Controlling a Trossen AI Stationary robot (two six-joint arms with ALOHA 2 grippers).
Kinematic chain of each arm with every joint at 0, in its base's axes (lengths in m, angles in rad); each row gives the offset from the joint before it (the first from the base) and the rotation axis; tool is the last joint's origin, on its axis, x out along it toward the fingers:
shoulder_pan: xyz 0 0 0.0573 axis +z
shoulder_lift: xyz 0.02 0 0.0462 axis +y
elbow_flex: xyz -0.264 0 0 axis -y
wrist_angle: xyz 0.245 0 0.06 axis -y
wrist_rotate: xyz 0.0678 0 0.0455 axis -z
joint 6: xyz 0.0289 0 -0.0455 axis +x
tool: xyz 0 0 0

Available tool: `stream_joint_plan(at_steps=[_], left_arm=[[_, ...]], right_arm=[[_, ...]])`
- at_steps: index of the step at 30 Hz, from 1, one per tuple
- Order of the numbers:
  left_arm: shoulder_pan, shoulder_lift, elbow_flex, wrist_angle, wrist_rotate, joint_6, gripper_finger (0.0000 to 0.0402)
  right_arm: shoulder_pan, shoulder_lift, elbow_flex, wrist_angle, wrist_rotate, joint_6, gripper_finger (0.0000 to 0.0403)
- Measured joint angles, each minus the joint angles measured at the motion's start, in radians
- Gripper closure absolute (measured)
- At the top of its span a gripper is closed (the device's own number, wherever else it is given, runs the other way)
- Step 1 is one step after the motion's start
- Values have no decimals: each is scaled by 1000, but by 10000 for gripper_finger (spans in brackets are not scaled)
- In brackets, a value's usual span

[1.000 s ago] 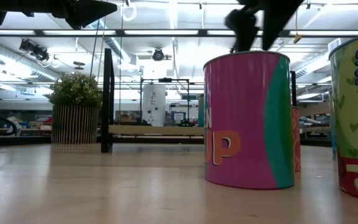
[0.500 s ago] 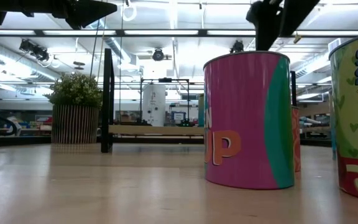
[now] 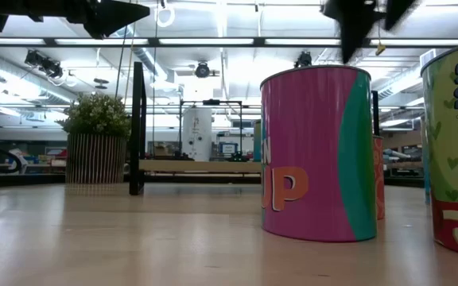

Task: Pick and place cans onto a shelf
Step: Put the red can on the shelf aligned with the other blue can

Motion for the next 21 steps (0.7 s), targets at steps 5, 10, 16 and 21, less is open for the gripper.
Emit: stream_joint_plan(at_steps=[5, 10, 16, 21], left_arm=[[0, 0, 0, -1, 0, 0, 13], [0, 0, 0, -2, 0, 0, 13], [0, 0, 0, 2, 0, 0, 13], [0, 1, 0, 2, 0, -7, 13]], right_arm=[[17, -5, 9, -172, -32, 127, 29], [64, -8, 8, -206, -111, 241, 29], [172, -2, -18, -56, -67, 257, 29], [252, -1, -95, 87, 7, 223, 29]])
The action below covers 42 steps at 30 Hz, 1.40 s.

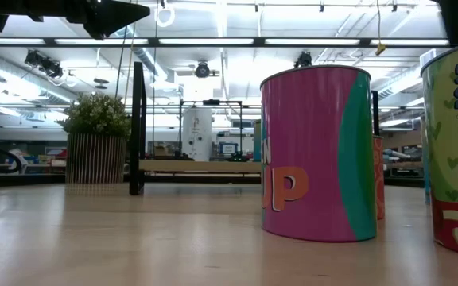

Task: Pick and place cans onto a shelf
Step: Put the red can on the shelf aligned with the other blue can

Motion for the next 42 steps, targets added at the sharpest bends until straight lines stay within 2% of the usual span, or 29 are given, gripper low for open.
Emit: stream_joint_plan(at_steps=[8, 18, 35, 42], left_arm=[[0, 0, 0, 0, 0, -12, 13], [0, 0, 0, -1, 0, -11, 13], [0, 0, 0, -1, 0, -8, 13], [0, 0, 0, 0, 0, -9, 13]], right_arm=[[21, 1, -109, 188, 21, -16, 29], [18, 1, -168, 204, 5, -18, 29], [52, 6, -172, 220, -2, -39, 29], [61, 104, -139, 225, -117, -102, 30]])
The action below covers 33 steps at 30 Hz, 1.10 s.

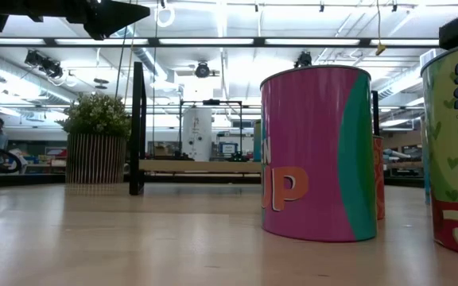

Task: Pick and place cans onto a shelf
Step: Put the red can on the shelf aligned with the other blue can

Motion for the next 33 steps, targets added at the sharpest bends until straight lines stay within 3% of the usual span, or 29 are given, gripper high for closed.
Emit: stream_joint_plan(at_steps=[5, 13, 20, 30, 33], left_arm=[[0, 0, 0, 3, 0, -2, 13], [0, 0, 0, -1, 0, -1, 13], [0, 0, 0, -1, 0, -2, 13], [0, 0, -1, 1, 0, -2, 13], [0, 0, -1, 1, 0, -2, 13]], right_arm=[[-13, 44, 83, -77, -11, -22, 30], [1, 59, 82, -128, -23, 0, 30], [-2, 127, 81, -152, -119, -34, 33], [-22, 141, 79, -162, -132, -69, 109], [-39, 141, 92, -200, -134, -93, 114]])
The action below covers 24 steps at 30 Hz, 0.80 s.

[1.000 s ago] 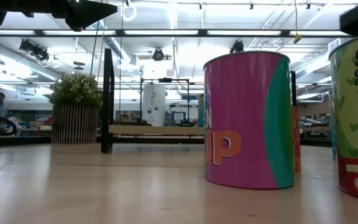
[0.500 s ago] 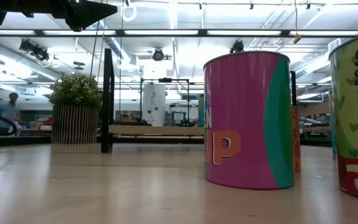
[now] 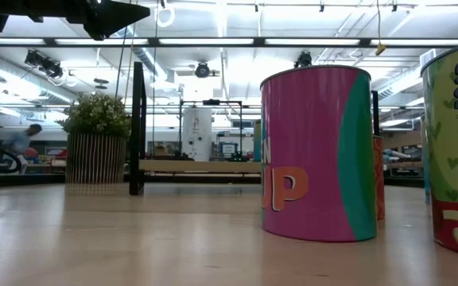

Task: Pick and place cans onto a shelf
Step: Put the red can on the shelf aligned with the other blue can

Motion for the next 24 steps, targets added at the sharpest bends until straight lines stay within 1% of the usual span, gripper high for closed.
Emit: stream_joint_plan(at_steps=[2, 5, 9, 15, 20, 24], left_arm=[[0, 0, 0, 2, 0, 0, 13], [0, 0, 0, 3, 0, 0, 13], [0, 0, 0, 3, 0, 0, 13], [0, 0, 0, 1, 0, 0, 13], [0, 0, 0, -2, 0, 1, 13], [0, 0, 0, -3, 0, 0, 13]], right_arm=[[-18, 0, 37, -65, 6, -33, 112], [-47, 0, 105, -187, 76, -92, 101], [-96, -1, 170, -231, 184, -234, 99], [-207, -2, 236, -352, 272, -416, 98], [-324, -3, 269, -376, 376, -622, 98], [-458, -9, 267, -352, 385, -751, 98]])
